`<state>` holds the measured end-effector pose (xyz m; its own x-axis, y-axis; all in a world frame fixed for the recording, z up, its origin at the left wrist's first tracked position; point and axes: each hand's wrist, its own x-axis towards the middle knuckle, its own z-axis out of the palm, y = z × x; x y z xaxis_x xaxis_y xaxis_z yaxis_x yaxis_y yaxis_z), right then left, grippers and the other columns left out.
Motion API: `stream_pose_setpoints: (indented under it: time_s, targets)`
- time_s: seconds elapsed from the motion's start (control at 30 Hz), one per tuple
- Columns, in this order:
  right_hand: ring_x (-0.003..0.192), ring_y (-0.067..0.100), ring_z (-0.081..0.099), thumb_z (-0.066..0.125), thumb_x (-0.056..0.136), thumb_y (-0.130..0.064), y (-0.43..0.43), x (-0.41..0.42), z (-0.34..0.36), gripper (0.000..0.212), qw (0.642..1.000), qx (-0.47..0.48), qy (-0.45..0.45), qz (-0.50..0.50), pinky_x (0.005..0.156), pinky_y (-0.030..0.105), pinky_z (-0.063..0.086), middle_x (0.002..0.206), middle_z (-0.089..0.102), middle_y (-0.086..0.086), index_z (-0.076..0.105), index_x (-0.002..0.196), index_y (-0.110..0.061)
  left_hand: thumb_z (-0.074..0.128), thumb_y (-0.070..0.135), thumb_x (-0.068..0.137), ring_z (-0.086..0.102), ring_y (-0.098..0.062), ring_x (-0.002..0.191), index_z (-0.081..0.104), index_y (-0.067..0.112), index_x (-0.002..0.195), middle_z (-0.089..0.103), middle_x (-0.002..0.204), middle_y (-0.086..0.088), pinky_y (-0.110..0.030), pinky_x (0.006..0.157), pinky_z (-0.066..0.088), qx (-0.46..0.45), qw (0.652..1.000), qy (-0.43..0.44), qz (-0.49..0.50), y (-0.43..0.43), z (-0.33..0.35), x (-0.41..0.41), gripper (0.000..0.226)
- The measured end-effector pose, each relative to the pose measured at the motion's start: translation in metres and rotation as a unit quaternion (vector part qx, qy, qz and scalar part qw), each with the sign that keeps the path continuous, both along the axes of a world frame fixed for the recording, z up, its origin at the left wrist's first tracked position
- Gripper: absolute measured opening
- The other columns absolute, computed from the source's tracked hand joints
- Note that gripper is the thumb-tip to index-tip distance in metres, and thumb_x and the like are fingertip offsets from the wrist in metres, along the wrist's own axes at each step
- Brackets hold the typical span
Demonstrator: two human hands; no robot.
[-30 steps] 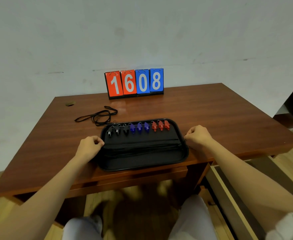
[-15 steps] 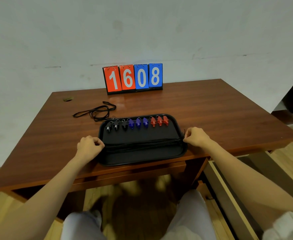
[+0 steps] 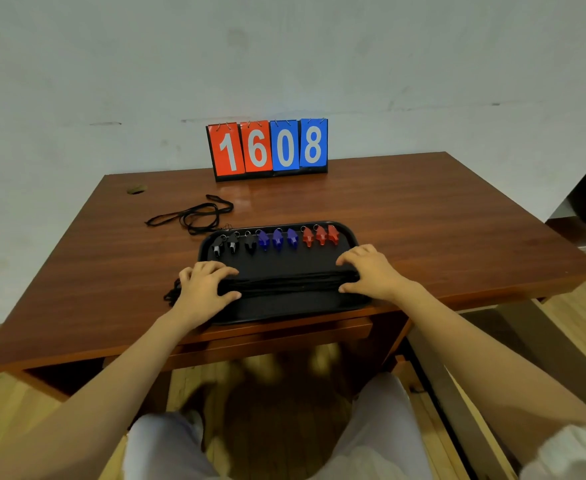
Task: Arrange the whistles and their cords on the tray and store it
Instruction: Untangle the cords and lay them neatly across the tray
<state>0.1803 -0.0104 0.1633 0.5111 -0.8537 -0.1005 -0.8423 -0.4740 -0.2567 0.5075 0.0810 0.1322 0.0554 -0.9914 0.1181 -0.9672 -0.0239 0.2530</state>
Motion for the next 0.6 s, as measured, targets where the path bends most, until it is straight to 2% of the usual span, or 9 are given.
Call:
stream_pose_setpoints:
  time_s: [0.1, 0.2, 0.43, 0.6]
  targets:
    - [0.142, 0.021, 0.020, 0.063, 0.087, -0.040, 0.0000, 0.0040, -0.0073, 0.054, 0.999, 0.005, 0.040, 0.014, 0.115, 0.050, 0.014, 0.145, 0.042, -0.004, 0.046, 0.137, -0.028, 0.060, 0.047, 0.085, 0.031, -0.013, 0.132, 0.051, 0.033, 0.128, 0.048, 0.133, 0.010, -0.037, 0.104, 0.015, 0.010, 1.000, 0.001, -0.008, -0.0016, -0.0052, -0.0008, 0.046]
    - [0.145, 0.018, 0.014, 0.061, 0.089, -0.037, 0.0014, 0.0045, -0.0086, 0.051, 0.999, 0.017, 0.041, -0.002, 0.113, 0.062, 0.000, 0.148, 0.040, -0.006, 0.047, 0.137, -0.029, 0.060, 0.045, 0.086, 0.032, -0.013, 0.133, 0.050, 0.032, 0.130, 0.048, 0.134, 0.009, -0.038, 0.105, 0.015, 0.012, 1.000, 0.004, -0.011, -0.0010, -0.0082, -0.0017, 0.047]
    - [0.143, 0.020, 0.022, 0.061, 0.091, -0.024, -0.0019, -0.0016, -0.0078, 0.046, 0.999, 0.029, 0.012, -0.038, 0.112, 0.064, 0.002, 0.144, 0.046, -0.004, 0.049, 0.135, -0.026, 0.057, 0.045, 0.088, 0.036, -0.014, 0.131, 0.050, 0.031, 0.129, 0.049, 0.135, 0.008, -0.038, 0.104, 0.015, 0.025, 1.000, 0.017, -0.002, 0.0002, -0.0094, 0.0003, 0.043]
    - [0.143, 0.020, 0.021, 0.064, 0.088, -0.030, -0.0021, 0.0067, -0.0017, 0.049, 1.000, 0.003, 0.011, -0.025, 0.114, 0.061, 0.001, 0.144, 0.044, -0.002, 0.048, 0.135, -0.028, 0.059, 0.042, 0.087, 0.037, -0.015, 0.129, 0.049, 0.030, 0.130, 0.048, 0.136, 0.007, -0.037, 0.104, 0.015, 0.026, 1.000, 0.013, -0.009, -0.0006, -0.0054, -0.0038, 0.045]
